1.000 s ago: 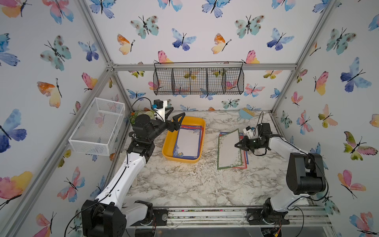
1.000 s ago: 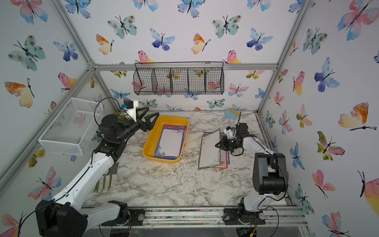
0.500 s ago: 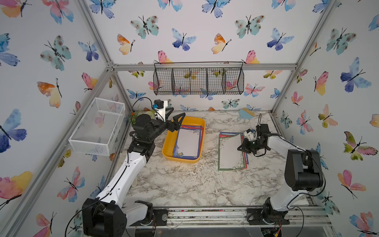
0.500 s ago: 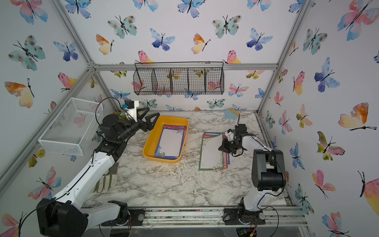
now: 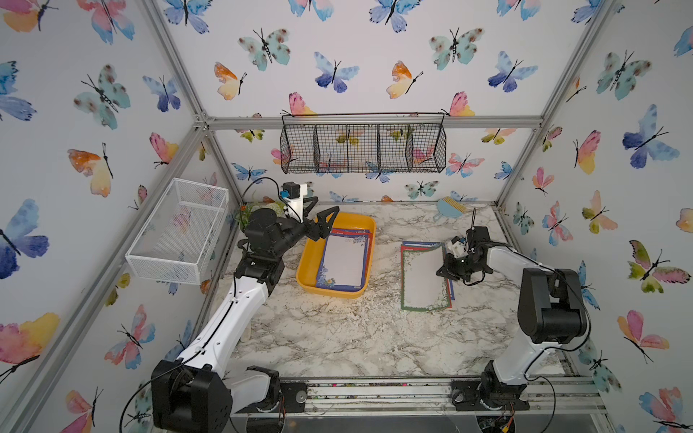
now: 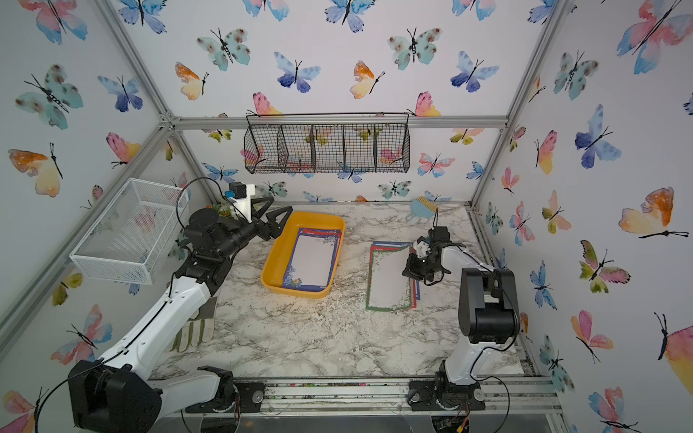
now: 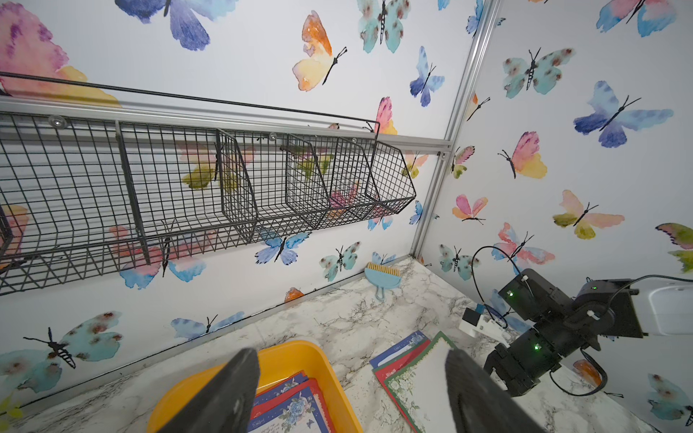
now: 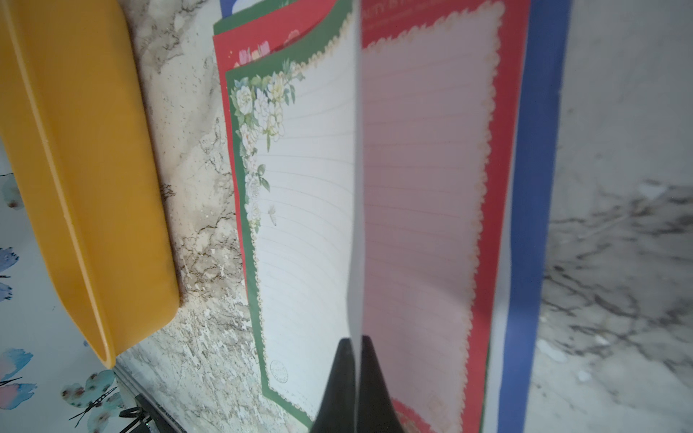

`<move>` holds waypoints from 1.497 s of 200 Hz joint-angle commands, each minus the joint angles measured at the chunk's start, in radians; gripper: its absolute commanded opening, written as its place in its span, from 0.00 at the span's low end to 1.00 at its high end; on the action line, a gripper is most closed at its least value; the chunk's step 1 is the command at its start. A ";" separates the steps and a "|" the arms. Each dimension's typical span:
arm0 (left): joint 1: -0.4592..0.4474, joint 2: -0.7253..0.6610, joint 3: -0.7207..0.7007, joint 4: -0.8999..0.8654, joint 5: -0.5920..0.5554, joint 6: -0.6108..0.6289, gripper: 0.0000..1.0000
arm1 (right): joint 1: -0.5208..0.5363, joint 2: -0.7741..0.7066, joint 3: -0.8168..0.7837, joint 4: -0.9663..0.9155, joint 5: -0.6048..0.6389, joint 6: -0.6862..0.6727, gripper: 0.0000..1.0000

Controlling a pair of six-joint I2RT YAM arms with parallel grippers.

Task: Take out the stationery paper from the storage box
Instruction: Place the stationery paper at the center of the board.

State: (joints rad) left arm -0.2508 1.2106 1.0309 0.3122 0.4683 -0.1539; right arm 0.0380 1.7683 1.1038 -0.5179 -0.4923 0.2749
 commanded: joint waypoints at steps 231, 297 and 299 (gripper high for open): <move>-0.082 0.496 0.198 -0.792 -0.268 0.024 0.28 | 0.189 -0.200 0.029 0.047 0.345 0.034 0.53; -0.180 0.558 0.174 -0.831 -0.198 -0.024 0.23 | 0.352 -0.138 0.004 0.109 0.257 0.094 0.47; -0.183 0.557 0.170 -0.831 -0.195 -0.025 0.23 | 0.359 -0.132 0.005 0.111 0.254 0.096 0.47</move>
State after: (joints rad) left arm -0.4091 1.7794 1.2362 -0.4786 0.2230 -0.1509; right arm 0.3241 1.5867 1.0977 -0.4381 -0.1852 0.3424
